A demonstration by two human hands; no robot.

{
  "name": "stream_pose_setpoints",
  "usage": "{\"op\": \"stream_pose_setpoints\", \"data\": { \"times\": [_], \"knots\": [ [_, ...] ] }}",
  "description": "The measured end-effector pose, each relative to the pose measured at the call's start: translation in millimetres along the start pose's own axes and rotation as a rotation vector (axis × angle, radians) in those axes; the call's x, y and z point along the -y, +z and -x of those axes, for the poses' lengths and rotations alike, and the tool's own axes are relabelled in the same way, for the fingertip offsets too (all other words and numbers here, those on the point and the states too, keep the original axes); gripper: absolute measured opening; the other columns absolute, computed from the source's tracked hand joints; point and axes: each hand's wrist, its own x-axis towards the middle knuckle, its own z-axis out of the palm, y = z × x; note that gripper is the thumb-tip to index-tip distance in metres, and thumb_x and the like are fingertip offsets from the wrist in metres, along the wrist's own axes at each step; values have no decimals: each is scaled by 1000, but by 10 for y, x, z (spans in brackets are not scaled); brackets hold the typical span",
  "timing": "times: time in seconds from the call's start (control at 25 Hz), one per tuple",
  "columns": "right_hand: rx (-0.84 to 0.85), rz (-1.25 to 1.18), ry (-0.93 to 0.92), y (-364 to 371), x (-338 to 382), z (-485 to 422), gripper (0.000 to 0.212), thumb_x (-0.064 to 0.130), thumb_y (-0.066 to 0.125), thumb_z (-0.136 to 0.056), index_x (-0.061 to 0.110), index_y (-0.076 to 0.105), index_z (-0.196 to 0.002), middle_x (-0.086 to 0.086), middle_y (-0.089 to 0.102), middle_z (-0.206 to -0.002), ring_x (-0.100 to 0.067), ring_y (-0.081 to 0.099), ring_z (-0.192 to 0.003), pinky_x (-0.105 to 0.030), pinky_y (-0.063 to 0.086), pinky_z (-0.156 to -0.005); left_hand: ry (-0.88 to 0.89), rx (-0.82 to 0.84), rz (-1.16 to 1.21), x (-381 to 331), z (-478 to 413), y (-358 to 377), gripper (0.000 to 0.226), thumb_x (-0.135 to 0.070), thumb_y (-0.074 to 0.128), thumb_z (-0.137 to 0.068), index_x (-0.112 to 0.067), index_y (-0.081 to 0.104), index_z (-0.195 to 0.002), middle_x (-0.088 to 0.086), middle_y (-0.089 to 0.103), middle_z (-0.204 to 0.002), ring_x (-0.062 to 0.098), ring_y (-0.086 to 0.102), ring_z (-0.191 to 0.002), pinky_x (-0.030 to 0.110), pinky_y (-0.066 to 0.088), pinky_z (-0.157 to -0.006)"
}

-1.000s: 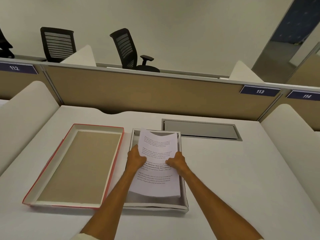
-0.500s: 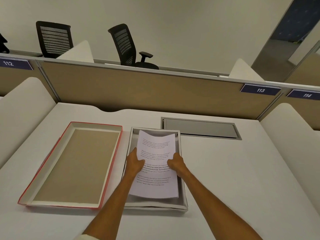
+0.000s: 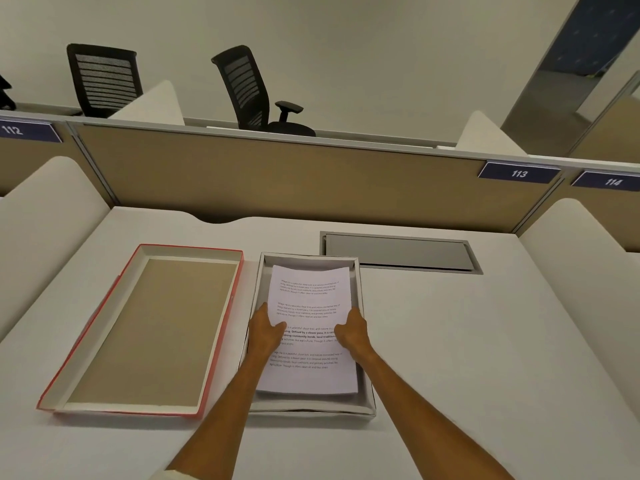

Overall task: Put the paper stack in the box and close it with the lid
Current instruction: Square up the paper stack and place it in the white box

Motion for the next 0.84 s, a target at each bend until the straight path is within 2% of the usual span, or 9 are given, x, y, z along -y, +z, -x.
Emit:
{"op": "stream_pose_setpoints", "data": {
  "times": [0.16,0.28,0.4,0.48,0.56,0.72,0.84],
  "knots": [
    [-48,4,-25,28,-43,28,40,3,64,-87,2,46,-123,-18,58,-125,-29,61,-110,-34,53,-90,2,-47,49,31,49,21,38,-4,72,-83,-1,58,-118,18,65,-123,31,64,-108,27,50,-82],
    [-50,-8,-27,23,-48,30,43,3,66,-86,2,45,-124,-18,58,-125,-30,60,-112,-34,53,-91,-11,-96,82,43,106,47,37,-6,73,-82,-2,59,-116,18,66,-122,32,65,-107,37,55,-87],
    [-30,-22,-3,-3,-45,16,44,-1,62,-87,3,43,-126,-17,57,-128,-30,59,-114,-30,51,-88,-15,-119,51,57,147,62,42,-12,75,-82,-1,57,-119,18,65,-124,35,64,-111,46,53,-93],
    [-19,-36,23,-21,-41,1,44,-1,61,-87,3,42,-127,-16,57,-128,-29,59,-113,-27,50,-84,-44,-85,31,71,130,35,57,-17,76,-81,1,51,-128,19,60,-132,38,57,-121,51,48,-102],
    [-15,-59,50,-35,-40,-16,45,-1,61,-87,4,41,-127,-15,57,-127,-23,58,-104,-25,49,-80,-76,-47,19,85,90,-10,68,-21,78,-79,3,45,-134,19,56,-137,40,53,-126,56,45,-104],
    [0,-99,105,-59,-42,-68,43,-1,64,-84,2,43,-122,-17,58,-123,-19,55,-93,-27,51,-78,-72,-23,24,54,73,-52,63,-16,82,-75,3,48,-125,18,60,-132,36,60,-118,48,48,-100],
    [11,-130,139,-82,-33,-82,44,-3,65,-81,1,45,-120,-19,59,-121,-21,56,-93,-29,52,-75,-76,-11,-8,38,80,-46,72,-17,82,-74,1,45,-133,18,55,-138,37,54,-125,47,45,-104]
  ]
}}
